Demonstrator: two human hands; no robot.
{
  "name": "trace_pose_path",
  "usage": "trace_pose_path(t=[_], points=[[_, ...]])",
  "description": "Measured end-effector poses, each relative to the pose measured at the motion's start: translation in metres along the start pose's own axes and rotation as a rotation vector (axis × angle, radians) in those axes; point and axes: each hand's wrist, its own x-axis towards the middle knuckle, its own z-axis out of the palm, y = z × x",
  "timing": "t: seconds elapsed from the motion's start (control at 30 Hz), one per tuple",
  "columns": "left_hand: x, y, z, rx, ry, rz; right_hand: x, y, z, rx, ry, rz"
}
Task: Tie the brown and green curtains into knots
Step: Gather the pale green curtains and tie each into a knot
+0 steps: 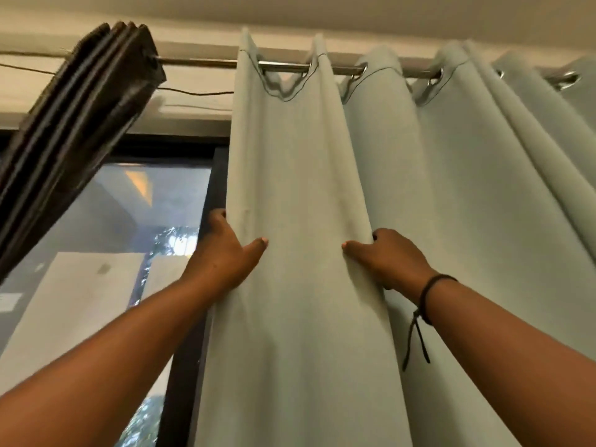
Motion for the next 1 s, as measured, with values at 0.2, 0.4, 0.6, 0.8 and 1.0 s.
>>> trace_pose_path(t=[0.2,0.4,0.6,0.8,1.0], points=[[0.045,0.042,0.02,0.165,0.084,0.143,0.042,-0.011,-0.024,-0.049,0.077,-0.078],[0.057,0.08,0.042,0.187,0.119,0.219,0.067,0.006,-0.042,-0.068,0.163,-0.183],[0.056,0.126,0.088,0.218,0.023,0.205,0.082,0.041,-0.06,-0.086,0.172,-0.225],[0.052,0.177,0.141,0.242,0.02,0.271,0.099,0.088,-0.088,-0.128,0.208,-0.237],[0.043,0.221,0.19,0.124,0.012,0.354,0.105,0.099,-0.1,-0.033,0.233,-0.356]])
